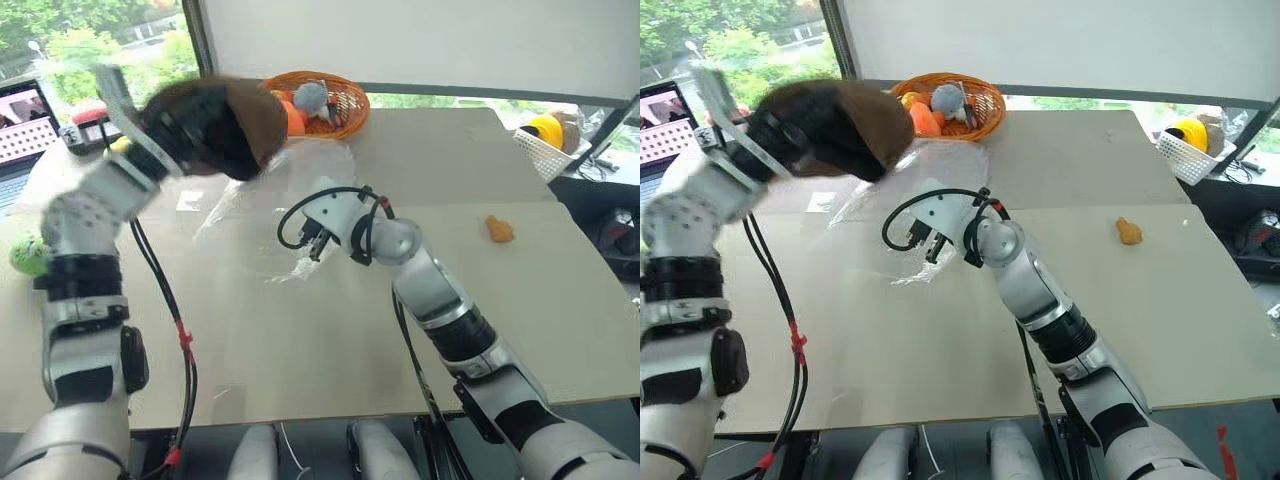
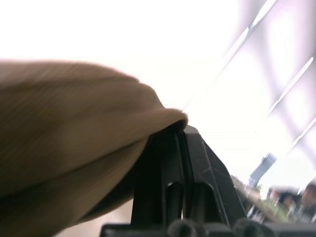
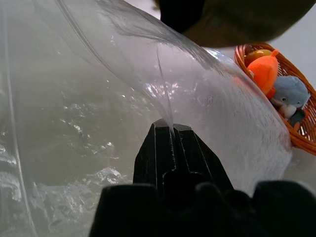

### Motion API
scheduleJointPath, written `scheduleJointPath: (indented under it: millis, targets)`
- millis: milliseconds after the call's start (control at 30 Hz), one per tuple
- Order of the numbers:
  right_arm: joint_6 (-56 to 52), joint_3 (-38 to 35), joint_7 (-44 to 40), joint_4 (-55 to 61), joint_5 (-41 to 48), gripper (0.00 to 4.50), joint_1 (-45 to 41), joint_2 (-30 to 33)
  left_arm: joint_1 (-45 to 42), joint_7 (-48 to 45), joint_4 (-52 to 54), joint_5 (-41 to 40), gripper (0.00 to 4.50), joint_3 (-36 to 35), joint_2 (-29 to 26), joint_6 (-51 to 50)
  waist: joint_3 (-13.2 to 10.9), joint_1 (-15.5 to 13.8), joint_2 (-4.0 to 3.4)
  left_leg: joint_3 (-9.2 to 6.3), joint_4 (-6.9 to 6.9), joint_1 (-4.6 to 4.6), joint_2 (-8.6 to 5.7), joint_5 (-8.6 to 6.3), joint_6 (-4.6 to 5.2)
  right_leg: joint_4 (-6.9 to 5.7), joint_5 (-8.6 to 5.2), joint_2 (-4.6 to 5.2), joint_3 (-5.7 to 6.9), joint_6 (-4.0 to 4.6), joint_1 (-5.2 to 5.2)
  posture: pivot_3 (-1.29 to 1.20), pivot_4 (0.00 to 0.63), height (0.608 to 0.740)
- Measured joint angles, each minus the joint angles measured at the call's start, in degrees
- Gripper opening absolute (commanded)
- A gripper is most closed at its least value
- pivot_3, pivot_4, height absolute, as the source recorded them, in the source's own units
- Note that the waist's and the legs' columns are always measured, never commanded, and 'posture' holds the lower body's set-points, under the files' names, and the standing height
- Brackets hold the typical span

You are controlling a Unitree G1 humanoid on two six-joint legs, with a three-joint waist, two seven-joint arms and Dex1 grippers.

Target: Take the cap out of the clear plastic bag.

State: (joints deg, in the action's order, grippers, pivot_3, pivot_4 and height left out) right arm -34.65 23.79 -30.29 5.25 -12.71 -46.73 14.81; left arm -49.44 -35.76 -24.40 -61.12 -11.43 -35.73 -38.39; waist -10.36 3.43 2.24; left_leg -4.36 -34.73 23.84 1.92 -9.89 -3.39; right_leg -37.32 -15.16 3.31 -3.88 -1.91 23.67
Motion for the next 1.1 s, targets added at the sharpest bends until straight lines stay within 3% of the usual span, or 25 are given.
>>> scheduleJointPath:
  millis: [133,300,467,667,700,833,1100]
  targets:
    - [-2.27,-0.64,-0.95,2.47,0.28,0.0,2.16,1.52,14.77,-4.09,7.63,3.85,0.02,3.15,0.21,-4.21,-0.01,0.73,0.0,-0.03,-0.22,0.67,0.02,0.03,-0.03,-0.69,0.0,-0.01,-0.03,0.03,0.84,0.0,0.15,0.735]
    - [-4.93,-2.89,-1.23,4.95,0.75,0.0,4.52,2.97,29.26,-0.03,23.58,-4.51,0.02,-2.77,0.16,-14.82,-0.02,0.38,0.0,-0.02,-0.32,0.49,-0.03,0.03,-0.02,-0.63,-0.01,0.07,-0.05,0.0,0.64,0.0,0.15,0.735]
    - [-6.0,-4.27,-1.24,6.03,1.77,0.0,5.77,3.11,31.94,8.94,25.21,-10.82,0.02,-8.85,4.69,-18.75,-0.02,-0.3,0.01,-0.04,-0.41,0.23,-0.01,0.1,0.08,-0.71,-0.01,0.0,-0.03,-0.02,0.4,0.0,0.15,0.735]
    - [-3.59,-2.7,-3.58,8.1,2.53,0.0,14.04,7.23,29.99,18.29,20.13,-10.7,0.02,-13.35,8.42,-17.47,0.0,-0.89,0.02,-0.03,-0.41,0.28,-0.05,0.1,0.08,-0.71,0.02,0.03,-0.04,0.03,0.45,0.0,0.15,0.735]
    - [-2.52,-2.07,-3.85,8.13,2.34,0.61,15.07,8.26,29.95,18.64,20.0,-10.38,0.57,-13.43,8.59,-17.27,0.0,-0.89,0.03,-0.03,-0.4,0.29,-0.06,0.1,0.08,-0.71,0.02,0.03,-0.04,0.03,0.45,0.0,0.15,0.735]
    - [4.17,-1.41,-3.93,6.99,0.39,1.82,22.35,14.32,30.88,19.29,19.43,-7.75,1.84,-13.62,8.9,-16.55,0.0,-0.89,0.03,0.0,-0.36,0.27,-0.06,0.1,0.08,-0.66,0.02,0.05,-0.05,0.03,0.43,0.0,0.15,0.735]
    - [9.64,-3.07,-1.07,5.16,-0.99,4.48,23.29,14.4,33.88,17.8,22.53,-7.87,4.5,-13.5,9.73,-18.42,0.01,-0.71,0.05,0.04,-0.34,-0.43,-0.01,0.09,0.07,-0.58,-0.06,-0.01,-0.09,-0.1,-0.29,0.0,0.15,0.735]
